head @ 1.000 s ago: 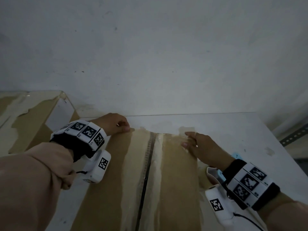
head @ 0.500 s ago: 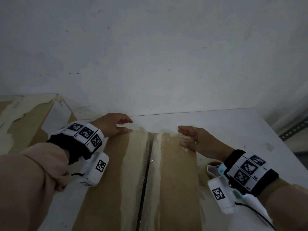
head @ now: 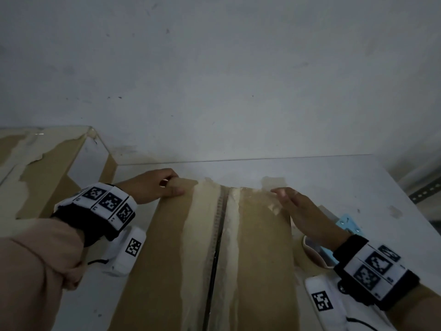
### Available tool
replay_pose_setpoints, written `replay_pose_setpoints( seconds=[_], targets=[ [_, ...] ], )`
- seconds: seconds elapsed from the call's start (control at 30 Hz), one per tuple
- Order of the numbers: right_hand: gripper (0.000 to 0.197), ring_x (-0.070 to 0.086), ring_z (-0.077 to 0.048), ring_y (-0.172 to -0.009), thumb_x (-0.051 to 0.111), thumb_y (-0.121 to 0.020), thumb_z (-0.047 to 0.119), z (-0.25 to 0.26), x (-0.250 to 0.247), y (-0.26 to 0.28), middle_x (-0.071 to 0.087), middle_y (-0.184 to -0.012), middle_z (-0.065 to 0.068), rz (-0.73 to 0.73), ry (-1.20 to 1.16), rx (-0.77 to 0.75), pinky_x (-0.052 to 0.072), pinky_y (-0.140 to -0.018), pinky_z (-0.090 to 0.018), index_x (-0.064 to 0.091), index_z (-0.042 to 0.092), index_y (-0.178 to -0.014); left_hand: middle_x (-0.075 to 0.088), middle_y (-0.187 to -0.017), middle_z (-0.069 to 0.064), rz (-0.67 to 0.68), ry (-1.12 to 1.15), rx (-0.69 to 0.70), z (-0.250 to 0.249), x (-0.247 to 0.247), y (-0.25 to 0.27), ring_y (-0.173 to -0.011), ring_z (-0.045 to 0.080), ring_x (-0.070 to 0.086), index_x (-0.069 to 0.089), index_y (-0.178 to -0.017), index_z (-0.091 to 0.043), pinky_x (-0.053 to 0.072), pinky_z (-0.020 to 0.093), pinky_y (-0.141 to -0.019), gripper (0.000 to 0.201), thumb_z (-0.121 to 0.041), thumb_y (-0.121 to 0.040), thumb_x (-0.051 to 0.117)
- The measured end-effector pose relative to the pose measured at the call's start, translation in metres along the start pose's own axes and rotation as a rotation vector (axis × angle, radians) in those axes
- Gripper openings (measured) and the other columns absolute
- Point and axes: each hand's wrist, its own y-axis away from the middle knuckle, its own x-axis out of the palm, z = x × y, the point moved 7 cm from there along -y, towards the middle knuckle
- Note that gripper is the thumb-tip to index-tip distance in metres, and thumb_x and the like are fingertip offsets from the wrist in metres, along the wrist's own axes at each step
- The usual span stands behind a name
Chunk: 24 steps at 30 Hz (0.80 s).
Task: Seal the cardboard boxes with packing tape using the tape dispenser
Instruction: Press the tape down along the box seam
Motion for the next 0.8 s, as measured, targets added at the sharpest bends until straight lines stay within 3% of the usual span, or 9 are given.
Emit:
replay_pose_setpoints(
  seconds=[0.1,0.23,0.33,0.4,0.5,0.57,0.63,0.7,0.8],
  targets=[
    [0.017,0.057,-0.016,-0.085,0.044,-0.096,0.024,-0.002,-0.003,-0.006,0.060,-0.088,0.006,-0.046,0.096,-0.045,0.042,-0.067,-0.013,0.058,0.016,-0.101,0.056,-0.100,-0.008,-0.017,0.029,0.020,0.002,0.001,-0.003,-0.107,0.016,0.055,0.050,-0.094,-0.028,0.043,0.021,-0.080,0.029,-0.049,-0.079,0.063],
    [0.027,0.056,-0.001,-0.094,0.043,-0.096,0.015,0.001,-0.007,-0.004,0.062,-0.105,0.003,0.097,0.028,-0.077,0.042,-0.075,-0.001,0.058,0.011,-0.118,0.056,-0.101,-0.013,-0.031,0.072,0.075,-0.002,0.000,-0.001,-0.098,0.007,0.054,0.051,-0.105,-0.026,0.039,0.010,-0.076,0.067,-0.068,-0.054,0.053],
    [0.032,0.053,-0.004,-0.103,0.043,-0.096,0.017,-0.003,-0.010,-0.002,0.058,-0.118,0.001,0.099,0.044,-0.051,0.038,-0.079,0.001,0.052,0.010,-0.126,0.054,-0.108,-0.008,-0.034,0.070,0.086,-0.002,0.003,-0.002,-0.107,0.012,0.051,0.048,-0.111,-0.025,0.039,0.011,-0.079,0.037,-0.042,-0.082,0.063],
    [0.035,0.054,-0.011,-0.103,0.051,-0.092,0.022,-0.014,-0.017,-0.001,0.058,-0.116,0.000,-0.013,0.069,0.021,0.040,-0.082,-0.007,0.054,0.008,-0.124,0.052,-0.115,-0.005,-0.057,0.077,0.098,-0.002,0.002,-0.002,-0.110,0.011,0.047,0.046,-0.113,-0.027,0.039,0.018,-0.085,0.030,-0.026,-0.087,0.060],
    [0.029,0.060,-0.024,-0.087,0.049,-0.093,0.026,-0.014,-0.018,0.000,0.065,-0.089,-0.007,-0.064,0.213,0.037,0.040,-0.074,-0.022,0.063,0.001,-0.095,0.052,-0.116,-0.003,-0.078,0.079,0.103,-0.005,-0.001,-0.004,-0.111,0.013,0.049,0.048,-0.113,-0.028,0.039,0.025,-0.092,0.033,-0.022,-0.085,0.063],
    [0.033,0.054,-0.021,-0.070,0.042,-0.096,0.020,-0.008,-0.011,-0.003,0.057,-0.069,-0.004,-0.020,0.243,0.025,0.037,-0.064,-0.020,0.058,0.003,-0.073,0.055,-0.118,0.001,-0.069,0.064,0.105,-0.006,-0.002,-0.004,-0.112,0.017,0.053,0.052,-0.114,-0.026,0.043,0.027,-0.095,0.033,-0.022,-0.084,0.064],
    [0.034,0.049,-0.013,-0.062,0.041,-0.096,0.016,-0.005,-0.009,-0.007,0.051,-0.063,0.002,-0.043,0.226,0.025,0.036,-0.059,-0.023,0.053,0.011,-0.065,0.057,-0.121,0.003,-0.077,0.046,0.114,-0.007,-0.003,-0.004,-0.114,0.018,0.054,0.053,-0.114,-0.024,0.043,0.029,-0.098,0.033,-0.021,-0.083,0.065],
    [0.028,0.053,-0.015,-0.066,0.042,-0.096,0.015,-0.002,-0.010,-0.012,0.054,-0.066,0.005,-0.097,0.244,0.027,0.036,-0.063,-0.024,0.057,0.013,-0.072,0.057,-0.121,0.005,-0.095,0.049,0.117,-0.008,-0.004,-0.003,-0.114,0.020,0.054,0.052,-0.111,-0.027,0.043,0.031,-0.099,0.032,-0.019,-0.083,0.066],
    [0.027,0.057,-0.024,-0.105,0.046,-0.095,0.014,0.003,-0.010,-0.015,0.064,-0.110,-0.007,-0.157,0.197,0.082,0.040,-0.089,-0.023,0.058,0.008,-0.118,0.058,-0.113,0.006,-0.110,0.034,0.106,-0.010,-0.005,0.000,-0.113,0.023,0.054,0.049,-0.115,-0.030,0.043,0.036,-0.101,0.038,-0.018,-0.083,0.066]
  ],
)
